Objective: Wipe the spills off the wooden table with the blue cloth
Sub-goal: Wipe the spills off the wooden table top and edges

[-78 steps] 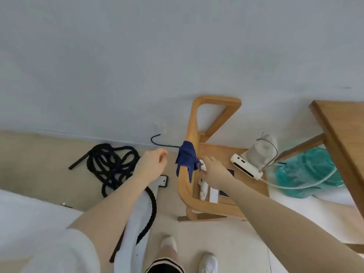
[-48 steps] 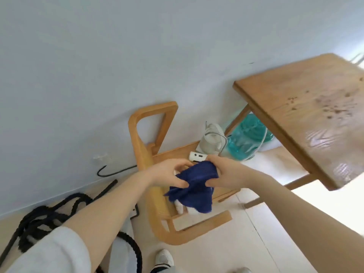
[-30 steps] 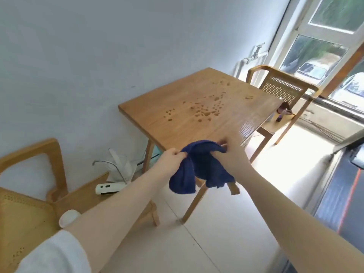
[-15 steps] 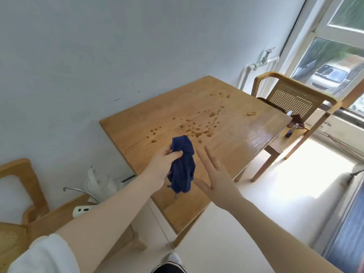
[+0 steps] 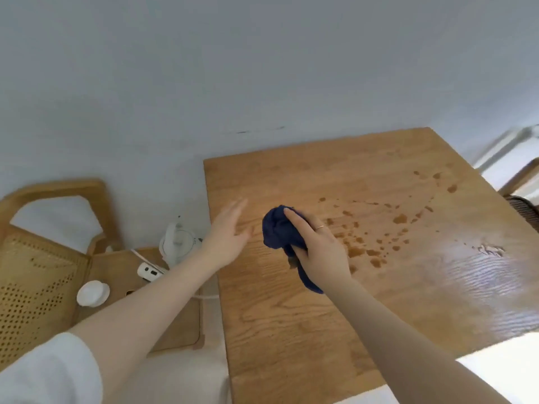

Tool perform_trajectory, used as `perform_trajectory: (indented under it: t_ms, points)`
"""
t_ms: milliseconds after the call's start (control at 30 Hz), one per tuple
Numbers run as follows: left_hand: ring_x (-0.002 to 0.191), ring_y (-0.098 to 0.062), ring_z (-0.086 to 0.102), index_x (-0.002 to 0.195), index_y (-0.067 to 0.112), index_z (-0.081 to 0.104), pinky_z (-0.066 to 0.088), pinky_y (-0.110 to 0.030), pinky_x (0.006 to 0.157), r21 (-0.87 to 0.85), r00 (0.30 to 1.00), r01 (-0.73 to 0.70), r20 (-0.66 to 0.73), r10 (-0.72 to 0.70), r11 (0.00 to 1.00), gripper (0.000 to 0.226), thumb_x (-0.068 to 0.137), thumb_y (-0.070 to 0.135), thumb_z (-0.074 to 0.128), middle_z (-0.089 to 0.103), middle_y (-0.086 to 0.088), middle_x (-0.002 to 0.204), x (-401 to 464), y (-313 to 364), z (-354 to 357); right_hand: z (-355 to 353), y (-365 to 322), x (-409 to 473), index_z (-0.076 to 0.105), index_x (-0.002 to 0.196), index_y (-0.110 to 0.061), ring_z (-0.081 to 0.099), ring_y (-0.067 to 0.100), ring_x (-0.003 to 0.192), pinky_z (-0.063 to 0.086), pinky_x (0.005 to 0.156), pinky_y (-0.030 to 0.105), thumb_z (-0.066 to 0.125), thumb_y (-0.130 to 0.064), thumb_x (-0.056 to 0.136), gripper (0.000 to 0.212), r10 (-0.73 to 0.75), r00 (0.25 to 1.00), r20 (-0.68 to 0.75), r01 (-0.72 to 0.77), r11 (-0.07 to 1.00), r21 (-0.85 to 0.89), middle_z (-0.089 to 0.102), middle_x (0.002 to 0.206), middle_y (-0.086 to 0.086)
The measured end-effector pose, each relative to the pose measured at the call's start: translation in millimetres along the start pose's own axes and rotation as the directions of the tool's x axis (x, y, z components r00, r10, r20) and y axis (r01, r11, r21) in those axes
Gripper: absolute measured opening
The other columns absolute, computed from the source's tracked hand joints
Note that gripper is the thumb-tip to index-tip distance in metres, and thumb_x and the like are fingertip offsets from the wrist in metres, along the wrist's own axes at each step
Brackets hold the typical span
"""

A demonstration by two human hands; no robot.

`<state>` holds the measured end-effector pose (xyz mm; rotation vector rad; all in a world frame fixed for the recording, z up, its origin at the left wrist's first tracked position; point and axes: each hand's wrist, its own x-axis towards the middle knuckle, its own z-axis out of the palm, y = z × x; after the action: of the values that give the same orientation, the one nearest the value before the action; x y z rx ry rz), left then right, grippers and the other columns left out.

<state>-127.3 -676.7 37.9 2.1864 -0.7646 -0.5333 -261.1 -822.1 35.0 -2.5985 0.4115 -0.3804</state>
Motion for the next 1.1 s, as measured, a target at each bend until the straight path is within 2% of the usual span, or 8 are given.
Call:
perform_trajectory:
  t_ms: [200,333,400,500,667,833,1000,1100]
  points:
    - [0.144,-0.024,0.015,0.150,0.013,0.012,0.016,-0.034,0.117,0.183,0.951,0.298,-0.137,-0.276,0.937,0.074,0.091,0.037,0.051,0.016,-0.006,0.156,30,-52,-5,23,9,117,0.036,0.137,-0.027,0.054,0.021,0.093,0.045,0.066,0.033,0.050,-0.022,0.092,0.047,-0.046,0.994,0.102,0.020,0.969,0.246,0.040,0.133,0.001]
    - [0.145,-0.019,0.006,0.149,0.009,0.008,0.007,-0.026,0.115,0.143,0.903,0.410,-0.203,-0.379,0.901,0.078,0.092,0.040,0.051,0.003,-0.007,0.158,43,-53,-10,46,15,176,0.029,0.141,-0.025,0.043,0.027,0.117,0.043,0.087,0.040,0.056,-0.030,0.088,0.059,-0.172,0.962,0.211,0.138,0.976,0.167,0.035,0.141,0.004]
    - [0.145,-0.019,0.010,0.149,0.010,0.007,0.008,-0.026,0.114,0.183,0.906,0.413,-0.185,-0.381,0.892,0.080,0.091,0.043,0.051,0.001,-0.006,0.158,47,-55,-7,67,22,190,0.023,0.145,-0.024,0.022,0.031,0.135,0.021,0.109,0.043,0.053,-0.048,0.087,0.069,-0.214,0.909,0.357,0.252,0.966,-0.064,0.021,0.152,0.006]
    - [0.145,-0.023,0.006,0.149,0.009,0.000,0.009,-0.031,0.117,0.322,0.909,0.413,-0.083,-0.409,0.852,0.091,0.087,0.052,0.051,-0.006,-0.008,0.158,53,-67,3,93,28,208,0.017,0.147,-0.022,0.001,0.023,0.143,-0.003,0.113,0.039,0.038,-0.046,0.094,0.061,-0.419,0.804,0.421,0.498,0.862,-0.093,0.011,0.156,0.004]
    - [0.144,-0.019,-0.014,0.146,0.008,-0.018,-0.009,-0.035,0.115,0.570,0.917,0.270,0.094,-0.388,0.776,0.116,0.075,0.073,0.047,-0.025,-0.008,0.154,63,-85,17,132,39,240,0.002,0.148,-0.018,-0.001,0.017,0.143,0.001,0.114,0.033,0.029,-0.045,0.097,0.063,-0.495,0.631,0.597,0.663,0.744,-0.085,0.005,0.157,-0.001]
    - [0.145,-0.020,-0.012,0.146,0.008,-0.017,-0.010,-0.027,0.113,0.592,0.931,0.264,0.049,-0.361,0.761,0.123,0.068,0.076,0.050,-0.022,-0.009,0.155,65,-89,21,155,41,237,0.008,0.148,-0.027,0.003,0.018,0.143,0.005,0.114,0.036,0.017,-0.059,0.089,0.068,-0.653,0.466,0.597,0.817,0.576,-0.008,0.007,0.156,-0.002]
    - [0.145,-0.020,-0.010,0.144,0.008,-0.021,0.003,-0.031,0.119,0.558,0.919,0.277,0.082,-0.385,0.782,0.128,0.065,0.075,0.054,-0.031,-0.005,0.152,67,-91,22,189,23,298,0.024,0.145,-0.022,0.003,0.020,0.143,0.003,0.115,0.037,0.029,-0.042,0.097,0.052,-0.557,0.637,0.533,0.716,0.684,-0.140,0.011,0.156,0.001]
    - [0.145,-0.019,-0.009,0.144,0.009,-0.021,0.008,-0.033,0.119,0.546,0.907,0.296,0.098,-0.410,0.784,0.128,0.066,0.073,0.057,-0.032,-0.004,0.151,68,-87,22,199,9,318,0.025,0.145,-0.017,0.003,0.019,0.143,0.008,0.115,0.035,0.029,-0.034,0.098,0.049,-0.550,0.657,0.516,0.691,0.713,-0.119,0.010,0.156,0.001]
